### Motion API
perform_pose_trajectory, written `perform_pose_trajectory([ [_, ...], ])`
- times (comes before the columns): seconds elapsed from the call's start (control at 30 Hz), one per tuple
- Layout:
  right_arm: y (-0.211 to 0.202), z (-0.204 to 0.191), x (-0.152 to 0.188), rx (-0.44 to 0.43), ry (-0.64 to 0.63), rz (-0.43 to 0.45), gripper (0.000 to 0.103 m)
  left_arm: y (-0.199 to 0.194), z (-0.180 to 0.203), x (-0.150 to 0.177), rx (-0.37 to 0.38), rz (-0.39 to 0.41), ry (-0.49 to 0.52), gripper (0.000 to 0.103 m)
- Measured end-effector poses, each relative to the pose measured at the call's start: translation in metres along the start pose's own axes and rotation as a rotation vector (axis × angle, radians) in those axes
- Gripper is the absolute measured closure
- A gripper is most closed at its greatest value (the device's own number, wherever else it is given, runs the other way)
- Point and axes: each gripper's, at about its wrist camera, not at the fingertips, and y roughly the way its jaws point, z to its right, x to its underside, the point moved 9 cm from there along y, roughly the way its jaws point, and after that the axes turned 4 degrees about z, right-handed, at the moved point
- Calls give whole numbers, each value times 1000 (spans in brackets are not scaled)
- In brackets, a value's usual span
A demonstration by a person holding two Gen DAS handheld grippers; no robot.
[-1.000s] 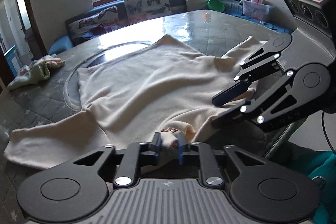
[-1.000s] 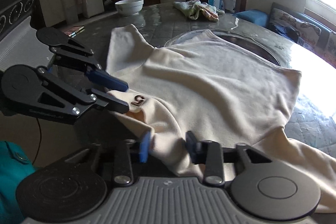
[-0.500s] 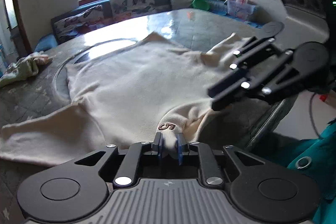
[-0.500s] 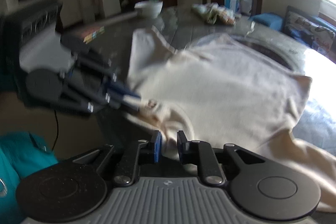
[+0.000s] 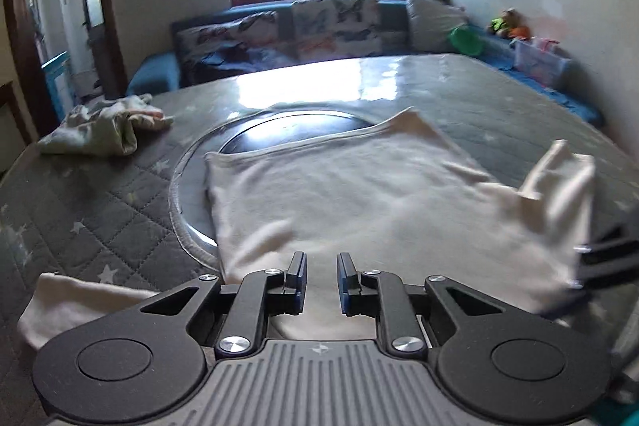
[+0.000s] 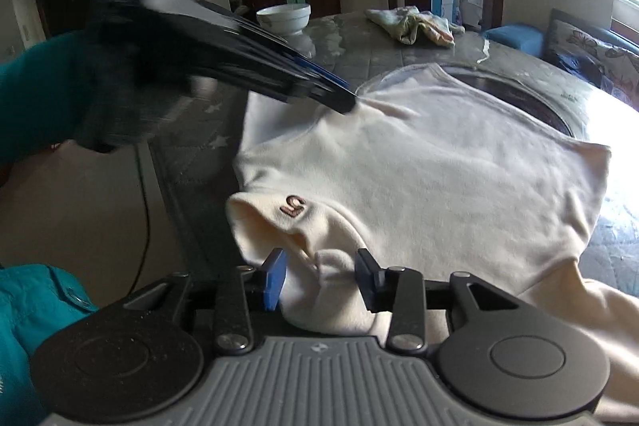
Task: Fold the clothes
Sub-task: 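Grasp the floral cloth with the left gripper and lift it away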
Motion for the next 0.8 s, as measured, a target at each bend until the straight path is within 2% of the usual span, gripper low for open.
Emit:
perform_pose_trajectory([
  [0.1, -1, 4, -2, 9, 17, 8, 56, 19, -10, 8, -28, -54, -18, 85],
  [0.17, -4, 7, -4, 15, 28, 16, 55, 25, -15, 14, -37, -88, -36, 85],
  [0.23, -6, 12, -6, 22, 38, 27, 49, 24, -18, 11, -33, -88, -45, 85],
  [0.4, -6, 24, -12, 36, 62, 40, 48, 28, -30, -7, -87, -71, -41, 80],
  [0.53, -3, 26, -15, 29, 67, 44, 44, 40, -59, -29, -196, -63, -50, 64],
  [0.6, -3, 26, -15, 23, 65, 45, 43, 48, -79, -42, -268, -67, -47, 64],
  [0.8, 2, 29, -19, 20, 80, 47, 40, 88, -137, -78, -470, -68, 4, 52],
])
